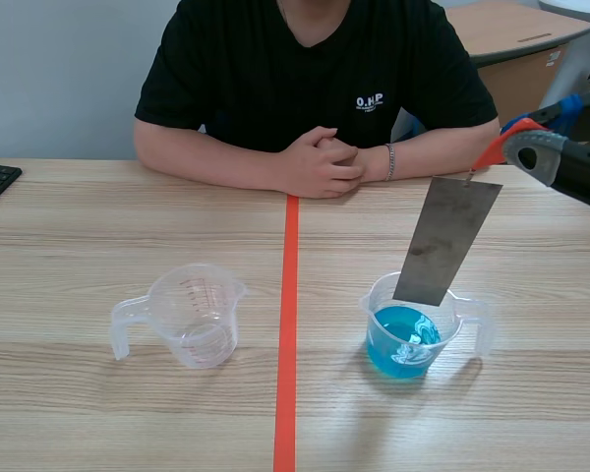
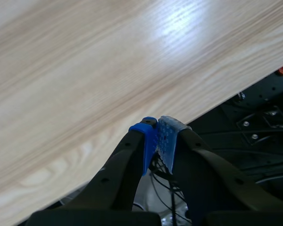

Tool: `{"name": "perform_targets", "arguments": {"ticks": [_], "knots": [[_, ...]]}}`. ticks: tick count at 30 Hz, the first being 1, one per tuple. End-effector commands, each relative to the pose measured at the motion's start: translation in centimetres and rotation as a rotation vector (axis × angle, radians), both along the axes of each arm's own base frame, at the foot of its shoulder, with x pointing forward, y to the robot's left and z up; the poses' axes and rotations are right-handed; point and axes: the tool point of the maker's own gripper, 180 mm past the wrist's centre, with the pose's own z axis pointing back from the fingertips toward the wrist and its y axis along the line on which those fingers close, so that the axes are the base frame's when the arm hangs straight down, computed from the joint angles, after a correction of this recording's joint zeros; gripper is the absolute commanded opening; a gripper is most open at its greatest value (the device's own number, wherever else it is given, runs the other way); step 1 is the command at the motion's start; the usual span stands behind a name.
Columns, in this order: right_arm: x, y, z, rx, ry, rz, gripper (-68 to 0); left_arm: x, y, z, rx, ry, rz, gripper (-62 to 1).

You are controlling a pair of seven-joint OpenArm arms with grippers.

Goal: Do the redox reaction experiment.
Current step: 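Raise the plate and point at it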

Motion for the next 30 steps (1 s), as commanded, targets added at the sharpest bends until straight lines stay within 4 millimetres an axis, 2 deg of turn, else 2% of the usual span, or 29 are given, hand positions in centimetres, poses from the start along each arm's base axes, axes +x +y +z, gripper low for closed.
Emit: {"name": "perform_targets", "arguments": {"ticks": [1,12,20,30], "knots": [[0.2,0.1,1.5,0.014,-0.040,0.013,-66.0,2.2,-0.7,1.5,-0.009,-0.069,-0.050,-56.8],[0.2,0.0,1.5,0.015,-0.042,0.012,-66.0,10.2,-3.6,8.1,-0.057,-0.338,-0.294,-56.8],[0.2,0.0,1.5,0.015,-0.042,0.012,-66.0,11.6,-9.2,11.6,-0.211,-0.421,-0.495,-56.8],[0.2,0.0,1.6,0.018,-0.042,0.011,-66.0,13.6,-15.3,12.2,-0.288,-0.453,-0.565,-56.8]]}}
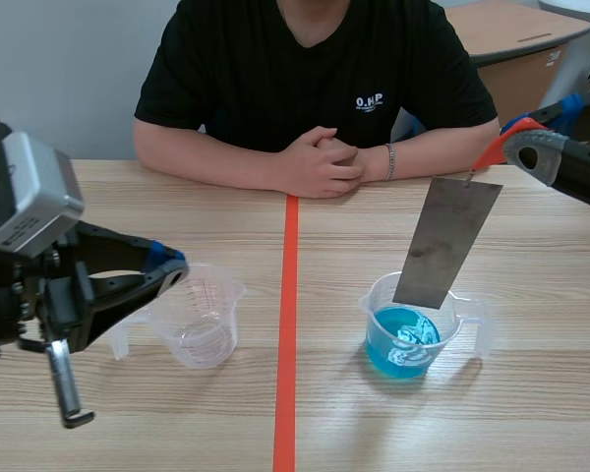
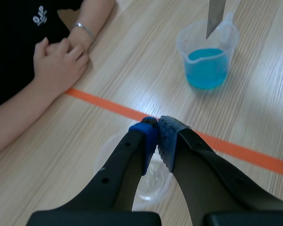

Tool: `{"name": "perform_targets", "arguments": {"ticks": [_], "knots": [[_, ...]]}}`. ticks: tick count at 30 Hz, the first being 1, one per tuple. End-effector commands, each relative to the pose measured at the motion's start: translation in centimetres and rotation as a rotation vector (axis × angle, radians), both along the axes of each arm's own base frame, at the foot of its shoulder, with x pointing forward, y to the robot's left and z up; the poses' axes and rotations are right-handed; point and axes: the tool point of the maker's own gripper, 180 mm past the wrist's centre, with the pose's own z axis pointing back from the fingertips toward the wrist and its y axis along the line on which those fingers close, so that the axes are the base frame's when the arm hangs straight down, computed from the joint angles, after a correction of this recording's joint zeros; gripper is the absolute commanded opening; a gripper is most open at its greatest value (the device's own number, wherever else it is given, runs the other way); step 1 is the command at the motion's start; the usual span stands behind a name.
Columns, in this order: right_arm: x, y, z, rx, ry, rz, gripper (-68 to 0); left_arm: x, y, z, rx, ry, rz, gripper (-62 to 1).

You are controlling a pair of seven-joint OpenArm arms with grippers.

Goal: Do the redox reaction experiment.
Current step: 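Raise the plate and point at it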

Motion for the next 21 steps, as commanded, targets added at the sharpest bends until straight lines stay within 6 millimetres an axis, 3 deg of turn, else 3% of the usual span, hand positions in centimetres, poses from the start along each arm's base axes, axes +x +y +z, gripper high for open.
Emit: {"name": "perform_targets", "arguments": {"ticks": [1,7,21], "knots": [[0.3,0.0,1.5,0.017,-0.045,0.009,-66.0,0.3,-1.1,1.1,-0.049,-0.020,-0.004,-56.8],[0.3,0.0,1.5,0.017,-0.045,0.009,-66.0,0.8,-4.6,1.4,-0.091,-0.021,-0.043,-56.8],[0.3,0.0,1.5,0.017,-0.045,0.010,-66.0,3.4,-9.6,-2.3,-0.102,0.029,-0.033,-56.8]]}}
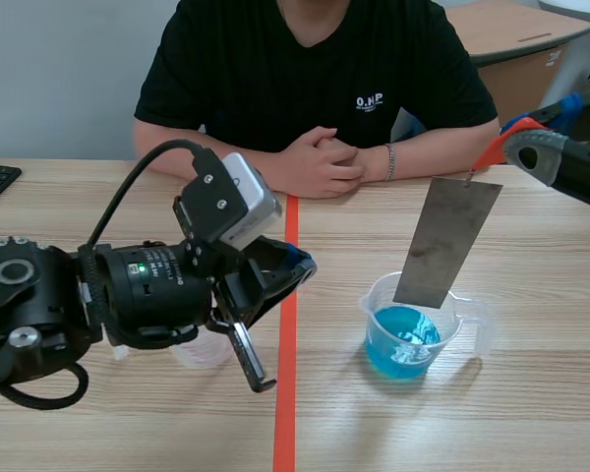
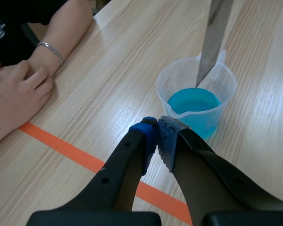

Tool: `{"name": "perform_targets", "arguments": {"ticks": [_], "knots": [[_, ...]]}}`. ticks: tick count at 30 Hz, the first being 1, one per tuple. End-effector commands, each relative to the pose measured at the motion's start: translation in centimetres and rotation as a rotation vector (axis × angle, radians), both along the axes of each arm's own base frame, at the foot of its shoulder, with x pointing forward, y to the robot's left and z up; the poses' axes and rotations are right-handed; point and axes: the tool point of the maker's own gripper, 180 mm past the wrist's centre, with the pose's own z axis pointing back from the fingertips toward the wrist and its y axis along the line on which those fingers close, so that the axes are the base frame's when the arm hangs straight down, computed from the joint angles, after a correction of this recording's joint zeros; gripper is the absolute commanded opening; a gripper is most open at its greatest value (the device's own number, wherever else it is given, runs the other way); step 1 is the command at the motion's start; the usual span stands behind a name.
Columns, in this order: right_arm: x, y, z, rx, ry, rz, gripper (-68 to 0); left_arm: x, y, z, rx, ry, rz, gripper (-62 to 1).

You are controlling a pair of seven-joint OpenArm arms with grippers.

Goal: Do the redox reaction experiment.
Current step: 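Raise the plate and point at it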

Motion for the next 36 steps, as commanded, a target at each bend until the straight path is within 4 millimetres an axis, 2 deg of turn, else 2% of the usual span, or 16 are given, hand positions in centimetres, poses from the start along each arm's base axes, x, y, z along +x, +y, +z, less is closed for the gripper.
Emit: {"name": "perform_targets", "arguments": {"ticks": [1,13,20,36], "knots": [[0.2,0.0,1.5,0.017,-0.045,0.010,-66.0,0.1,-0.9,1.1,-0.039,-0.026,-0.007,-56.8],[0.2,0.0,1.6,0.019,-0.046,0.011,-66.0,0.2,-4.7,-0.8,-0.055,0.014,-0.027,-56.8],[0.2,0.0,1.6,0.019,-0.046,0.011,-66.0,1.0,-5.4,-1.5,-0.048,0.021,-0.016,-56.8],[0.2,0.0,1.6,0.019,-0.046,0.011,-66.0,1.0,-5.6,-1.4,-0.051,0.014,-0.018,-56.8]]}}
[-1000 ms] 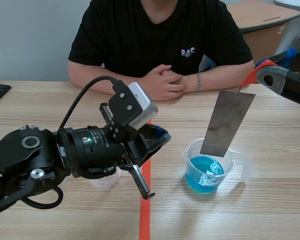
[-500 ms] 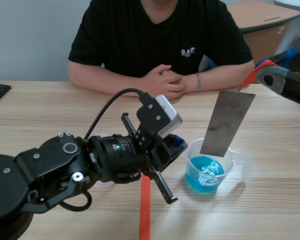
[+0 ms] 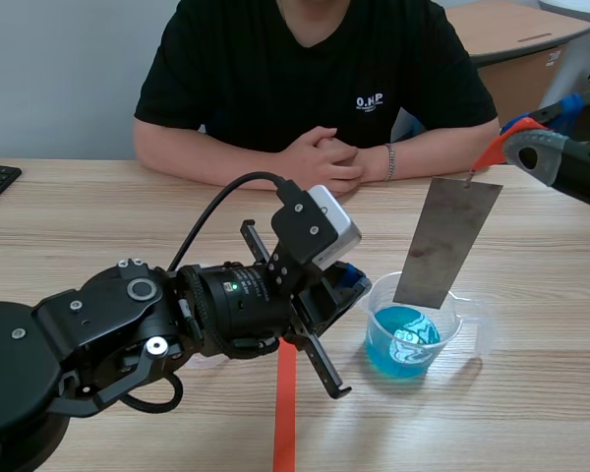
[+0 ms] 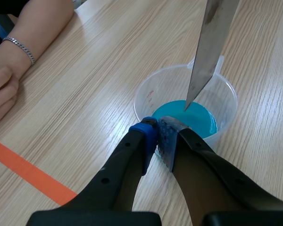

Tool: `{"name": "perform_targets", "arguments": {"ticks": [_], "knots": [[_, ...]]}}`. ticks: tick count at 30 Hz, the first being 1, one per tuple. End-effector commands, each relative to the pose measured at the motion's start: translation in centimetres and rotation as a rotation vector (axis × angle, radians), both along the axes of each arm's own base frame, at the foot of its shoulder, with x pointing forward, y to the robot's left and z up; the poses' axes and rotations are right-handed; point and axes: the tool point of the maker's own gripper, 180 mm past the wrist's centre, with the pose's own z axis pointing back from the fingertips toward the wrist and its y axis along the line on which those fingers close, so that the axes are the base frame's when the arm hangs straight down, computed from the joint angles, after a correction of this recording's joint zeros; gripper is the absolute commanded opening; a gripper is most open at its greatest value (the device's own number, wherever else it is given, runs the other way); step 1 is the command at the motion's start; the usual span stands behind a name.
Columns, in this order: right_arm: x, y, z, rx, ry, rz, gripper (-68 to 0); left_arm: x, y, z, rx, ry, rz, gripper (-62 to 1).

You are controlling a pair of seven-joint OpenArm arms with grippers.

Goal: Do the redox reaction experiment.
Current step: 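Raise the plate and point at it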

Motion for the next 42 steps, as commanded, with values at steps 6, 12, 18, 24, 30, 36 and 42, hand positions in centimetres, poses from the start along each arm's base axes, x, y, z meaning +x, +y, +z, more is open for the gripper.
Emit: {"name": "perform_targets", "arguments": {"ticks": [6,12,18,24,30,36,42], "knots": [[0.2,0.0,1.6,0.019,-0.046,0.011,-66.0,0.3,-0.7,1.6,-0.043,-0.030,-0.005,-56.8],[0.2,0.0,1.6,0.019,-0.046,0.011,-66.0,0.3,-0.8,1.7,-0.046,-0.029,-0.004,-56.8],[0.2,0.0,1.6,0.019,-0.046,0.011,-66.0,0.3,-0.8,1.7,-0.046,-0.029,-0.004,-56.8],[0.2,0.0,1.6,0.019,-0.046,0.011,-66.0,0.3,-0.8,1.7,-0.046,-0.029,-0.004,-56.8],[0.2,0.0,1.6,0.019,-0.046,0.011,-66.0,0.3,-0.8,1.7,-0.045,-0.029,-0.004,-56.8],[0.2,0.0,1.6,0.019,-0.046,0.011,-66.0,0.4,-0.4,1.3,-0.026,-0.024,-0.001,-56.8],[0.2,0.0,1.6,0.019,-0.046,0.011,-66.0,0.4,0.5,0.5,0.011,-0.016,0.005,-56.8]]}}
